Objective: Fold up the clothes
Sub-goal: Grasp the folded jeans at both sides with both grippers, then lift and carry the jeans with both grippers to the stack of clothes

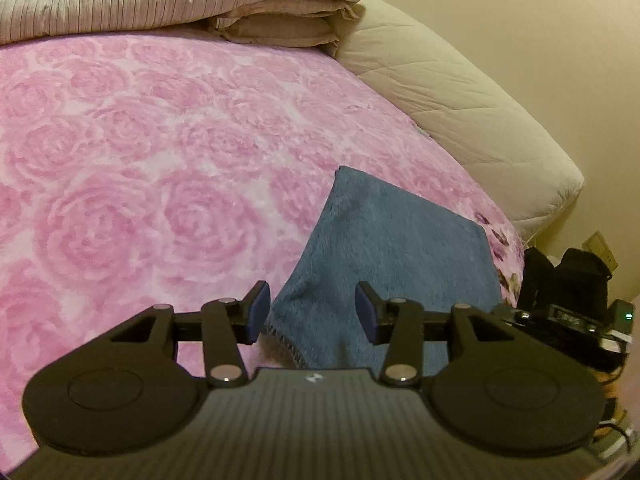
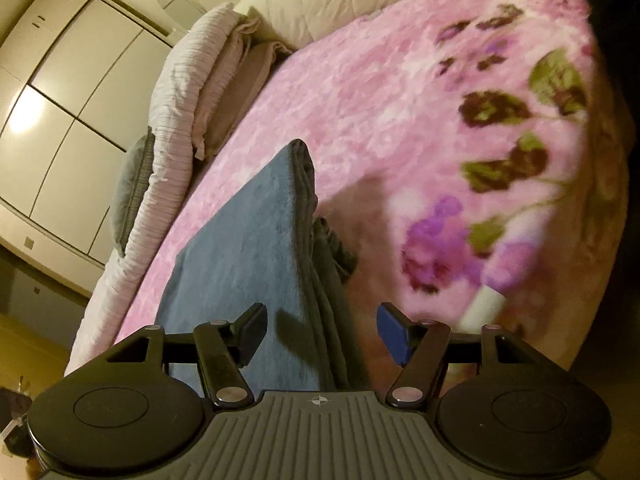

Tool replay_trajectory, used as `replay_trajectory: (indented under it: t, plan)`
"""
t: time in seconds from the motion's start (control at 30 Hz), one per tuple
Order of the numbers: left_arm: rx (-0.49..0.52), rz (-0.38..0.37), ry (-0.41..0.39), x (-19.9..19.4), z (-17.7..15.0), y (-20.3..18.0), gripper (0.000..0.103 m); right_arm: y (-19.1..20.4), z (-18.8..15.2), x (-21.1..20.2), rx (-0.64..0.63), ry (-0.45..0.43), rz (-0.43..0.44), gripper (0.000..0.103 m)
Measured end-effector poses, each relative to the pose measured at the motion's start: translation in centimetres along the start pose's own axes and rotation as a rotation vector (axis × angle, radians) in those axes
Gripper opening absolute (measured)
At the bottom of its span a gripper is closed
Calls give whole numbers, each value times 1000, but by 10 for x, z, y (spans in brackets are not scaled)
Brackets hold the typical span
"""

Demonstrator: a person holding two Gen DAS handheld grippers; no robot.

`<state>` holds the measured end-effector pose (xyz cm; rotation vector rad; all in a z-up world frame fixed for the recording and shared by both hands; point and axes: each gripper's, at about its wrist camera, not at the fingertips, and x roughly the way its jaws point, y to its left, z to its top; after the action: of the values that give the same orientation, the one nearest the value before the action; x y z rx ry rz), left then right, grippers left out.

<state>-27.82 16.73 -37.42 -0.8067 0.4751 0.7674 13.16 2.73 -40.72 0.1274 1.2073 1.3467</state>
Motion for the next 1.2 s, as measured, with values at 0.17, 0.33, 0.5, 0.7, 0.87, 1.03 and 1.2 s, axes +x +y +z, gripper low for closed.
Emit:
replay_trajectory:
  t: [0.17, 0.33, 0.5, 0.7, 0.87, 1.03, 1.2]
  plan:
    - [-27, -24, -8, 4, 4, 6, 41, -7, 9, 20, 22, 34, 27, 69]
    - [-66, -55, -11, 11, 10, 14, 41, -17, 15, 31, 79, 49, 86, 69]
    - [-78, -98, -11, 18, 21, 18, 41, -22, 21, 42, 121, 55, 114, 69]
    - [-55, -150, 57, 51, 32, 16, 47, -21, 23, 43, 107, 63, 115, 69]
    - [-133, -205, 159, 97, 36, 25, 48, -23, 21, 42, 111, 61, 125, 69]
    - [-284, -304, 195, 127, 33, 42, 53, -23, 24, 45, 123, 67, 131, 69]
    - [-385, -403, 225, 146, 24, 48, 52, -22, 28, 53, 136, 78, 144, 71]
